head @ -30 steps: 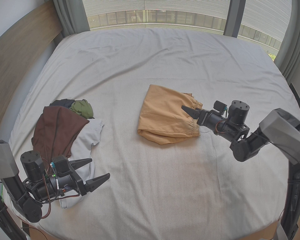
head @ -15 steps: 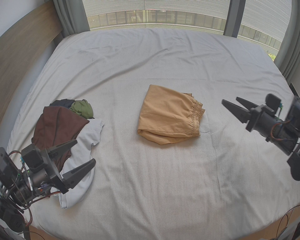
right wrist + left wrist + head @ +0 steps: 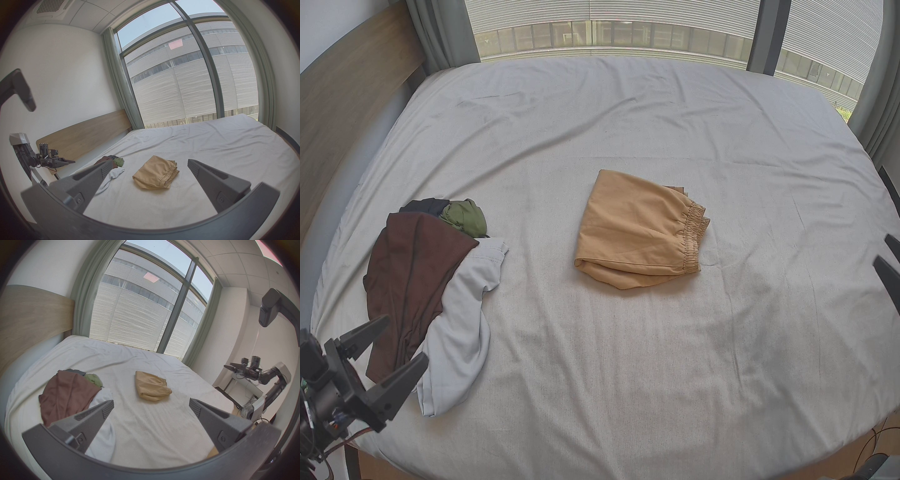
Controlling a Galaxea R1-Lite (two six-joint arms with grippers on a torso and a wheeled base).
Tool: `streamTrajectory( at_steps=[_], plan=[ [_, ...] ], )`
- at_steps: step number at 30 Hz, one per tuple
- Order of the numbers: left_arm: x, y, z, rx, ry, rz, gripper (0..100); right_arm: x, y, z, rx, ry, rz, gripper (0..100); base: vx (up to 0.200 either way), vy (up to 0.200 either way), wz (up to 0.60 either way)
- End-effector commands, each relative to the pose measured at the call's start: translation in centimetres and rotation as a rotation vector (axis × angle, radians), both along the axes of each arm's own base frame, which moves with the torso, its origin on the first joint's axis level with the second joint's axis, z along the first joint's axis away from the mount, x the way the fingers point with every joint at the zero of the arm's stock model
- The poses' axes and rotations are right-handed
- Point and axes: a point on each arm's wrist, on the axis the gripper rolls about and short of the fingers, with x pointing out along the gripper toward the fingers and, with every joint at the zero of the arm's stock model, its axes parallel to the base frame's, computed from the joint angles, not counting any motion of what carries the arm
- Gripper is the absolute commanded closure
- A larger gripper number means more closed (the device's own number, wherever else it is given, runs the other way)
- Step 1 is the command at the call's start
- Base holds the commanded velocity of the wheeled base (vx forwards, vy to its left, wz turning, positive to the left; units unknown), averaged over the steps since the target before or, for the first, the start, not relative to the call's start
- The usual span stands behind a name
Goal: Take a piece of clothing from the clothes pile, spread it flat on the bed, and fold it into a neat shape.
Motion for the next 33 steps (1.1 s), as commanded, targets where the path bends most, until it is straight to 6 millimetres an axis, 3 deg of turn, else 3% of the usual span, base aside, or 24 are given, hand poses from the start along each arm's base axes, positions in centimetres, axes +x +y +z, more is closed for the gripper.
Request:
streamTrajectory(
  at_steps=[1,11,15,20,33],
  plan=[
    [-7.7,2.3,-0.8,-0.044,-0.122,0.148,0,-9.0,-1.3,-5.2,0.000,-0.100,-0.059,0,0.000,0.000,0.00],
    [-10.8,2.8,-3.2,-0.028,-0.113,0.184,0,-11.4,-1.2,-11.1,-0.027,0.028,-0.190,0,0.000,0.000,0.00],
    [-10.8,2.9,-4.9,0.004,-0.102,0.226,0,-10.6,-1.7,-13.6,-0.106,0.093,-0.361,0,0.000,0.000,0.00],
    [-10.5,2.9,-6.2,0.051,-0.050,0.317,0,-10.6,-2.1,-14.3,-0.084,0.183,-0.566,0,0.000,0.000,0.00],
    [-10.9,3.0,-7.8,0.176,0.025,0.555,0,-10.6,-2.0,-14.5,-0.124,0.188,-0.506,0,0.000,0.000,0.00]
  ],
)
